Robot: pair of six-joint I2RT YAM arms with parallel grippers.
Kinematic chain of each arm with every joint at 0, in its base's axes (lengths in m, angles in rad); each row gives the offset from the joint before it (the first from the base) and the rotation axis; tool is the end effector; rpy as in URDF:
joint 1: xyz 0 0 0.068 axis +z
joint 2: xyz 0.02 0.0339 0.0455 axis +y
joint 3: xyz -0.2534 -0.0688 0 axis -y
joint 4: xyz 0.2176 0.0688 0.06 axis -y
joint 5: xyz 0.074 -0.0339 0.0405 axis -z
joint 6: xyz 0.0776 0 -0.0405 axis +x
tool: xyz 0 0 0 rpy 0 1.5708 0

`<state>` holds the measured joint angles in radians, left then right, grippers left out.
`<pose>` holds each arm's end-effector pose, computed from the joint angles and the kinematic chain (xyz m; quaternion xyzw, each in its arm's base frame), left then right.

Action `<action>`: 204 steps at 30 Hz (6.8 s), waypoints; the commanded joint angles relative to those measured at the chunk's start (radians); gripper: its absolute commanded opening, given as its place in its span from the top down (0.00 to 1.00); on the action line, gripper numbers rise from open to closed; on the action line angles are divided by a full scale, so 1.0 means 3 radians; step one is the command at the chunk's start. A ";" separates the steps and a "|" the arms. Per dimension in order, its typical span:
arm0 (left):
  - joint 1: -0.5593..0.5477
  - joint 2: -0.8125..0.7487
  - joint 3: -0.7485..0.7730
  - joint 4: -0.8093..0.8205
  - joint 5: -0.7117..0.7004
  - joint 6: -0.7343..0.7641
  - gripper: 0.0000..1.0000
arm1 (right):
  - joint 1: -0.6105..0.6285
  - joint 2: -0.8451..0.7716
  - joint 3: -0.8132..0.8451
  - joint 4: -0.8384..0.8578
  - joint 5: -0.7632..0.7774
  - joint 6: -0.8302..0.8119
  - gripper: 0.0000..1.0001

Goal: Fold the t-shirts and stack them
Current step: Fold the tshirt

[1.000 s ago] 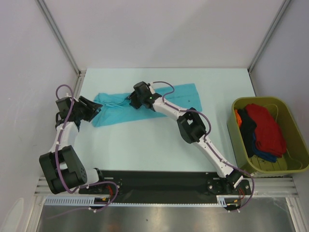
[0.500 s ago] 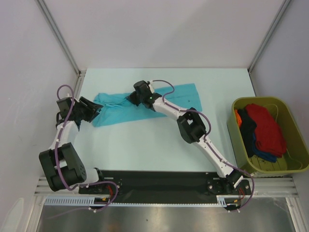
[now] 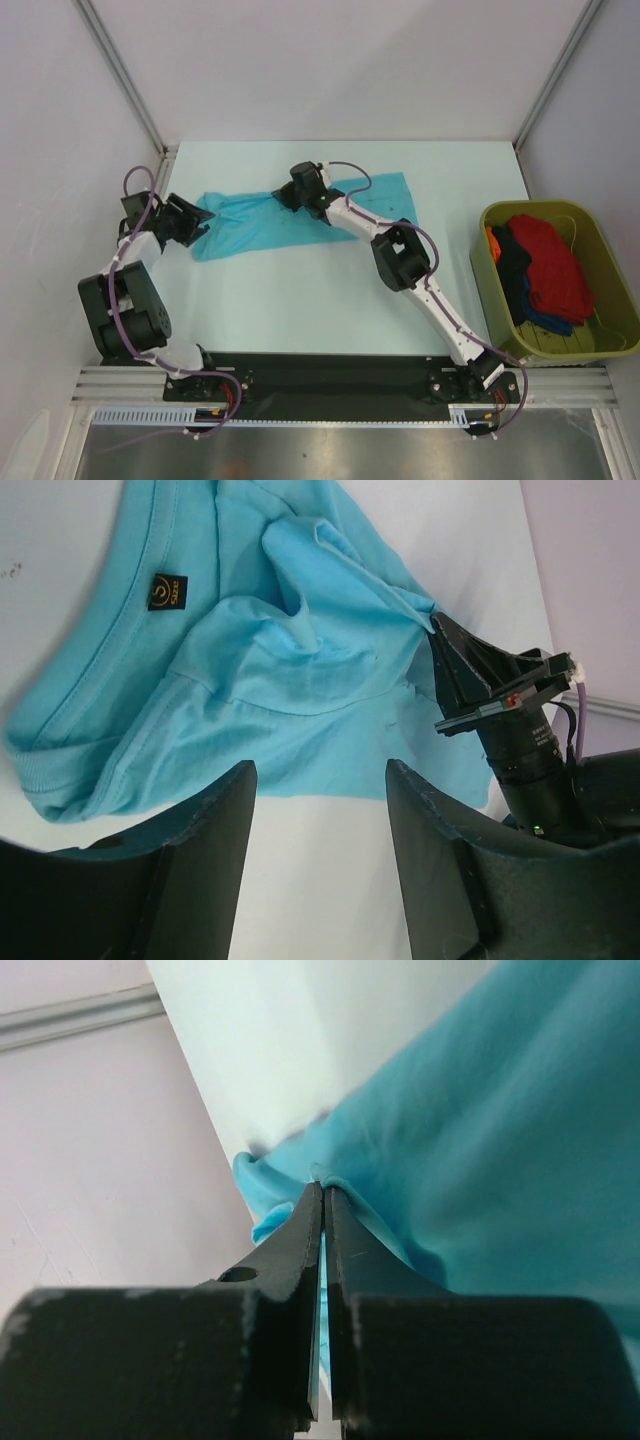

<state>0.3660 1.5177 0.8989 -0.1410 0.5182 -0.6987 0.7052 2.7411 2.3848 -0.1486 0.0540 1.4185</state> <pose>0.3136 0.0790 0.1918 -0.3637 0.8166 -0.2953 0.3371 0.4678 0.3927 0.1193 0.3135 0.8020 0.4322 0.2678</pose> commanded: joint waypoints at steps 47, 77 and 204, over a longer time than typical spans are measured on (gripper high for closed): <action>0.0074 0.0434 0.0353 -0.1550 -0.1268 0.0810 0.47 | -0.1154 -0.2306 -0.2504 -0.1171 -0.0707 -0.3777 0.55; -0.0341 0.1869 0.2398 -0.0711 -0.0224 0.1434 0.46 | -0.0535 -0.0777 -0.0899 0.0929 -0.1842 -0.2070 0.50; -0.0872 0.1419 0.1728 -0.0456 -0.0051 0.1521 0.23 | -0.0960 -0.2402 -0.2948 0.0899 -0.2225 -0.2361 0.48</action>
<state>0.1123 1.9224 1.3338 -0.2722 0.4545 -0.2607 0.4316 2.1067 1.5612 0.1078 -0.5995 0.7712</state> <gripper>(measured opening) 0.783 0.528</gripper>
